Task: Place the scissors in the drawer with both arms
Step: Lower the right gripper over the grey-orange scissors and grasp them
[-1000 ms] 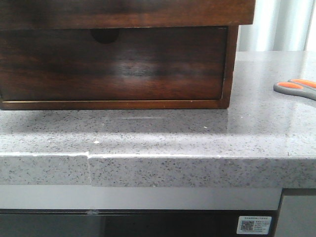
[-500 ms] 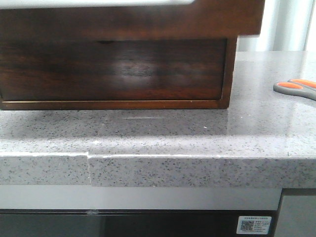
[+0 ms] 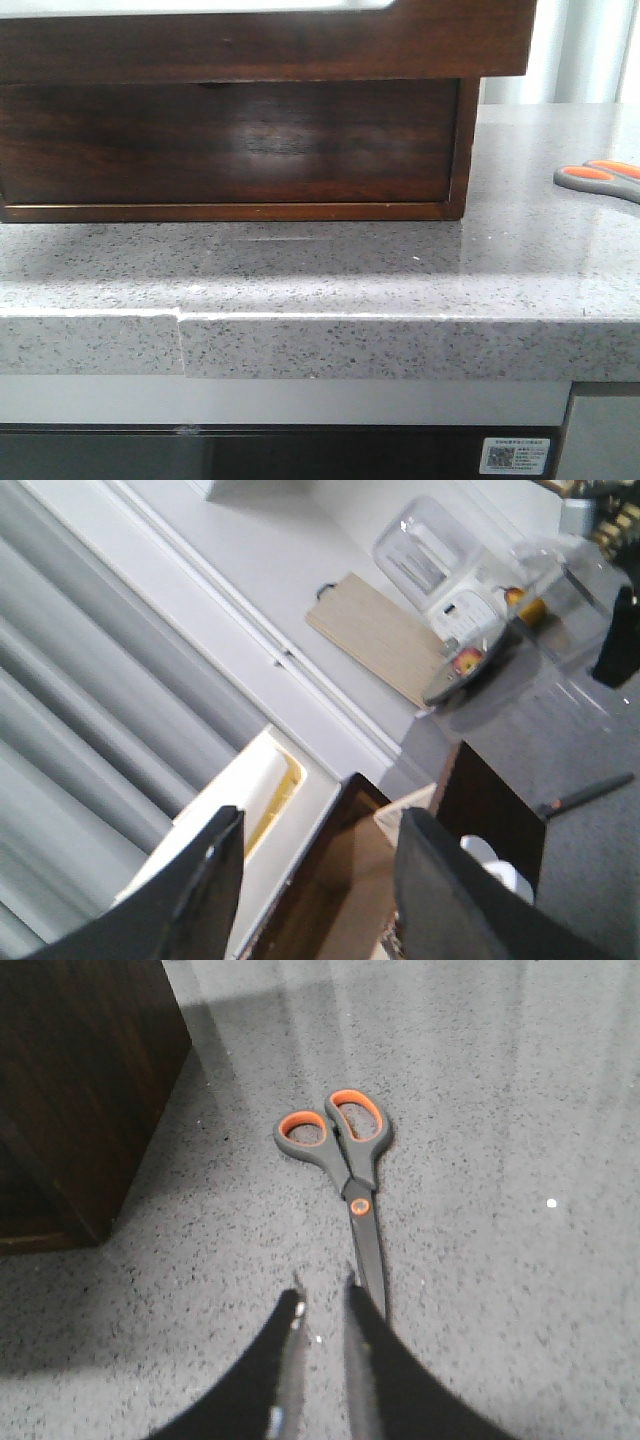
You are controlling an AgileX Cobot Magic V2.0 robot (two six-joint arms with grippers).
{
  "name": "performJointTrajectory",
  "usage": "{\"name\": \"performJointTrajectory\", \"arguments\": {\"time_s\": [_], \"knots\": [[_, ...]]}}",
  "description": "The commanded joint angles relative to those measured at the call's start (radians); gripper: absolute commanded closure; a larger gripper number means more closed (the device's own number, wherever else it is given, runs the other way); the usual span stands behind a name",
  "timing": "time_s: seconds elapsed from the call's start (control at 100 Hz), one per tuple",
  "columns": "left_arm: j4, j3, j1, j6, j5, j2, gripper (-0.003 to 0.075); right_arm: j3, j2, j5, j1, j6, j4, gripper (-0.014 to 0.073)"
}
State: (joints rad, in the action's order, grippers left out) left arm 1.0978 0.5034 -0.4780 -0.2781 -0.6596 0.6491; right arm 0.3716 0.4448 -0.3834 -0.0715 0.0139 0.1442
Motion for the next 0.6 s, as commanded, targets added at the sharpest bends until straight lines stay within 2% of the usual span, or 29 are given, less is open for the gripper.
{"name": "performJointTrajectory", "arguments": {"time_s": [0.0,0.05,0.12,0.22,0.47,0.59], "knots": [[-0.082,0.033,-0.009,-0.015,-0.016,-0.045,0.0394,0.104,0.108,0.067,-0.002,0.017,-0.011,0.0389],[-0.082,0.033,-0.009,-0.015,0.001,-0.068,0.0394,0.148,0.174,0.067,-0.002,0.028,-0.019,0.031],[-0.082,0.033,-0.009,-0.015,0.022,-0.098,0.0394,0.224,0.274,0.037,-0.002,0.064,-0.025,0.0261],[-0.082,0.033,-0.009,-0.015,0.047,-0.127,0.0394,0.342,0.42,-0.089,-0.002,0.064,-0.025,0.0256],[-0.082,0.033,-0.009,-0.015,0.062,-0.143,0.0394,0.441,0.645,-0.096,-0.002,0.064,-0.029,0.0257],[-0.082,0.033,-0.009,-0.015,0.062,-0.143,0.0394,0.531,0.762,-0.193,-0.002,0.064,-0.039,0.0257]]}}
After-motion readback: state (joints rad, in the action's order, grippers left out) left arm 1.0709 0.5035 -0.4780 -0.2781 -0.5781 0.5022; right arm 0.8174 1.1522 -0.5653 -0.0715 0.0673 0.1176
